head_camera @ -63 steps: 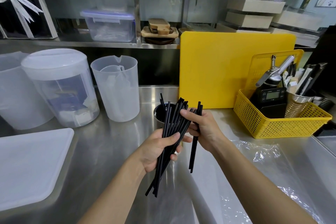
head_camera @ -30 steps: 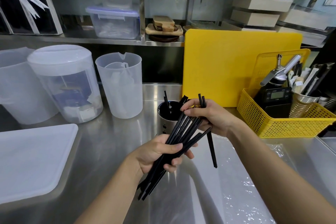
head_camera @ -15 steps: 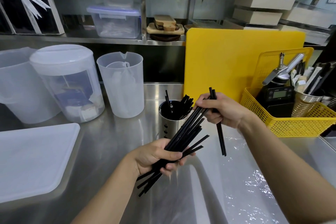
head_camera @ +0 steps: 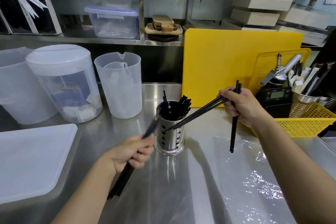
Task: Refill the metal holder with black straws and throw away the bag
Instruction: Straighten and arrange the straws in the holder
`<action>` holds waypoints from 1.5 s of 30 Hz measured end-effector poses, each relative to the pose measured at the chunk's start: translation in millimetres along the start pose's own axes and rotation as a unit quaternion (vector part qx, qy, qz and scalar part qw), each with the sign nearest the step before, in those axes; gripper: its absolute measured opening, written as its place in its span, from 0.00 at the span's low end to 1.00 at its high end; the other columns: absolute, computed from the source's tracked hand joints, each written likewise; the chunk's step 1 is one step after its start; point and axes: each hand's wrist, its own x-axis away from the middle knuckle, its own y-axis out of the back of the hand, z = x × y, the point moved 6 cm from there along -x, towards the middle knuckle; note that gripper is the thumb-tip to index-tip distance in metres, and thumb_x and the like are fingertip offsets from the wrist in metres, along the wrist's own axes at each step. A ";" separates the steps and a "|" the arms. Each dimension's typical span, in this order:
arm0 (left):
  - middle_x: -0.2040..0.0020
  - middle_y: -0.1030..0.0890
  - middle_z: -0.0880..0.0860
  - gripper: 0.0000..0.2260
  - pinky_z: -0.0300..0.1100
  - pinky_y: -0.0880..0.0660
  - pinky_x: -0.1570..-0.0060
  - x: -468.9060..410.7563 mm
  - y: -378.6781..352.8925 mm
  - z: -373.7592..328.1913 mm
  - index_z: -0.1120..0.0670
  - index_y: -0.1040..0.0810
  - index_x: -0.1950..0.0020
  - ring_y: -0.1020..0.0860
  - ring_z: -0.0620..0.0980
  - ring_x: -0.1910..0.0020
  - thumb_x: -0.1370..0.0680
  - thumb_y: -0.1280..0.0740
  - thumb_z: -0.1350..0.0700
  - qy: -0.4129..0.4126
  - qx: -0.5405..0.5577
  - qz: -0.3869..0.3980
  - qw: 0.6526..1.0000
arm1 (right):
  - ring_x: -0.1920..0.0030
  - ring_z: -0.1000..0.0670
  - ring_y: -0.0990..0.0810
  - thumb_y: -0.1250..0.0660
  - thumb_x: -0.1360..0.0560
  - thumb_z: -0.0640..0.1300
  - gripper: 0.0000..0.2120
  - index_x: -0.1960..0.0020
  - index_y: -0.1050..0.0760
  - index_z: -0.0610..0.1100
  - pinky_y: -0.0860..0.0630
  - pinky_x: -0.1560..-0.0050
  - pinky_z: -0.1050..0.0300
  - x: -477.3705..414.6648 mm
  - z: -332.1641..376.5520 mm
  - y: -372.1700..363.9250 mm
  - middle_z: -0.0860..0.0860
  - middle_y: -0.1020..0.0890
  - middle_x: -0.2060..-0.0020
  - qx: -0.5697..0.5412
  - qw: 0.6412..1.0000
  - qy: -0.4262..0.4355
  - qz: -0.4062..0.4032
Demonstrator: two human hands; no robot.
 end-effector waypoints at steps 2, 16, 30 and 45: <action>0.76 0.37 0.46 0.14 0.29 0.45 0.87 -4.3 6.2 -15.2 0.53 0.37 0.65 0.42 0.38 0.83 0.26 0.38 0.48 -0.050 0.114 -0.054 0.991 | 0.82 0.56 0.39 0.38 0.23 0.38 0.10 0.63 0.27 0.40 0.45 0.81 0.67 4.5 2.0 -5.5 0.47 0.36 0.77 0.008 0.998 0.033 -0.043; 0.70 0.19 0.53 0.14 0.42 0.20 0.70 -36.4 -12.7 -78.8 0.60 0.28 0.57 0.19 0.50 0.73 0.21 0.40 0.49 -0.147 0.333 -0.116 0.924 | 0.73 0.48 0.24 0.34 0.26 0.44 0.12 0.58 0.20 0.35 0.30 0.79 0.56 79.4 2.6 -156.6 0.47 0.21 0.70 0.432 0.689 0.577 0.080; 0.65 0.24 0.52 0.12 0.37 0.26 0.62 -41.2 -31.0 -45.8 0.54 0.27 0.67 0.23 0.47 0.63 0.30 0.34 0.48 -0.010 0.130 0.032 0.991 | 0.77 0.46 0.34 0.29 0.31 0.54 0.22 0.74 0.32 0.42 0.40 0.67 0.58 102.4 -11.2 -181.9 0.48 0.30 0.81 0.443 0.620 0.595 0.256; 0.67 0.18 0.51 0.06 0.38 0.21 0.64 -39.9 -34.9 -71.8 0.57 0.20 0.63 0.19 0.46 0.66 0.28 0.34 0.57 -0.127 0.067 -0.016 0.990 | 0.65 0.44 0.27 0.31 0.29 0.49 0.15 0.69 0.27 0.41 0.28 0.56 0.51 88.1 -23.2 -162.9 0.46 0.24 0.71 0.476 0.601 0.594 0.243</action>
